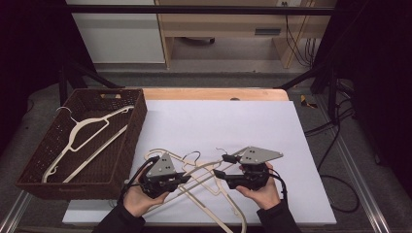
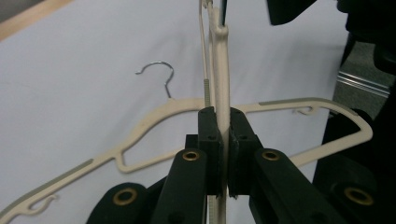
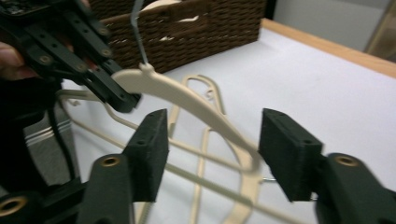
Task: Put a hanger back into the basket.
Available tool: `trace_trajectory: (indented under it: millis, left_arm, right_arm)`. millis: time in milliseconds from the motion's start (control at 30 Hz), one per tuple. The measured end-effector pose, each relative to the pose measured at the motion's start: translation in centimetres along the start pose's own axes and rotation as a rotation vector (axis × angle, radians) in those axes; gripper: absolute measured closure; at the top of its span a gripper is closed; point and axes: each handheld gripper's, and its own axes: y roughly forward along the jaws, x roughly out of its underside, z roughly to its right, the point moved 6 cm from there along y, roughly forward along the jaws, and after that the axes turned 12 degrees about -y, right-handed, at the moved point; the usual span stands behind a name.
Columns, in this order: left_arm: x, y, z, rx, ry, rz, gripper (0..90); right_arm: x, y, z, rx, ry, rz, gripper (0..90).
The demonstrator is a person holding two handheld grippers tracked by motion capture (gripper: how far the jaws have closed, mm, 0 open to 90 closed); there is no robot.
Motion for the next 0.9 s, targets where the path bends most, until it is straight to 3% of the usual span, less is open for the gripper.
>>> trace_trajectory:
  millis: [267, 600, 900]
  left_arm:
    - [-1.3, -2.0, -0.9, -0.044, -0.047, 0.084, 86.1]
    - [-4.5, -5.4, -1.2, -0.064, -0.035, 0.156, 86.1]
    - [-7.5, -9.1, -2.7, -0.092, -0.011, 0.174, 86.1]
  right_arm:
    - [1.2, -2.8, 2.2, 0.132, 0.066, 0.018, 13.0]
    - [2.7, -5.3, 4.2, 0.24, 0.125, 0.027, 8.0]
    - [3.2, -6.6, 4.8, 0.28, 0.151, 0.034, 6.0]
